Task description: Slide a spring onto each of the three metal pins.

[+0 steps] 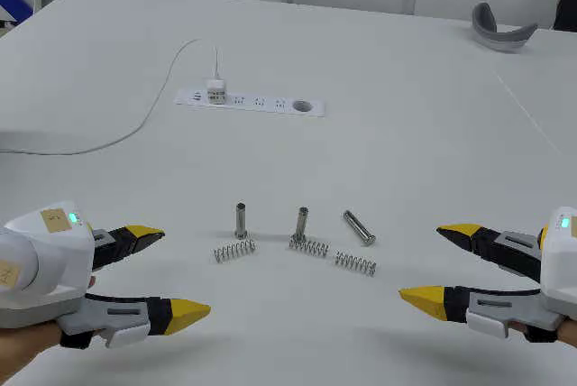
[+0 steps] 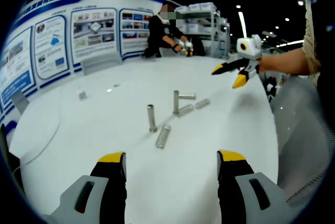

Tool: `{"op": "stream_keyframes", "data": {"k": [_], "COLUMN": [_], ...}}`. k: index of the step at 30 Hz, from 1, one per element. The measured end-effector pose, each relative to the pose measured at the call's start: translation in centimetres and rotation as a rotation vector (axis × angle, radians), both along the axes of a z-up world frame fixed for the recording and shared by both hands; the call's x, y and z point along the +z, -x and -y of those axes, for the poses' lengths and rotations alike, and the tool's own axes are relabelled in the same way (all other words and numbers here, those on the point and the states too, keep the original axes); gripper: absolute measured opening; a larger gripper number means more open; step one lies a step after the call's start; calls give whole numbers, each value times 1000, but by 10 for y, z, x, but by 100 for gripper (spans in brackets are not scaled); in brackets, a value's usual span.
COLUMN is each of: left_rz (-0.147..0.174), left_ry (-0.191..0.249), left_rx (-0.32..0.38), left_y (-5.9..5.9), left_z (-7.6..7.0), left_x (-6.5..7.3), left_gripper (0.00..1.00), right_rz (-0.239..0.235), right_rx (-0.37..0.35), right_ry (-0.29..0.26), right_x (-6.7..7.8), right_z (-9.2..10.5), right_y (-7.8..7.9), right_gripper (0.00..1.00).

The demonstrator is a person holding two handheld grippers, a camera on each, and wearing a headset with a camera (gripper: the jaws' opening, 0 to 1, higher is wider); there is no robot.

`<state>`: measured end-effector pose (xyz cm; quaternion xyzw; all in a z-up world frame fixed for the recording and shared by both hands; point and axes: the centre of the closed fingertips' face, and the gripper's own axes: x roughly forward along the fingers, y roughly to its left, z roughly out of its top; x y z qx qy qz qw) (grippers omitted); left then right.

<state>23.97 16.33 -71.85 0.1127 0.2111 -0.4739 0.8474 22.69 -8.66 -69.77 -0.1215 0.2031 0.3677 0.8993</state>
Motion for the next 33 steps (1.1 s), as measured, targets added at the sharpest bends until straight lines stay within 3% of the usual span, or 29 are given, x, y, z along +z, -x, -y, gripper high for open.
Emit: {"op": "stream_keyframes", "data": {"k": [13, 33], "left_rz": [2, 12], "left_ry": [1, 5], "left_rx": [3, 6], "left_y": [0, -2], "left_z": [1, 2], "left_x": [1, 3], "left_gripper": [71, 71], "right_rz": [1, 8], "right_rx": [-10, -32], "right_ry": [-1, 10], "right_x": [4, 16], "right_z": [3, -2], "right_y": [-4, -28], "right_gripper": [62, 56]}}
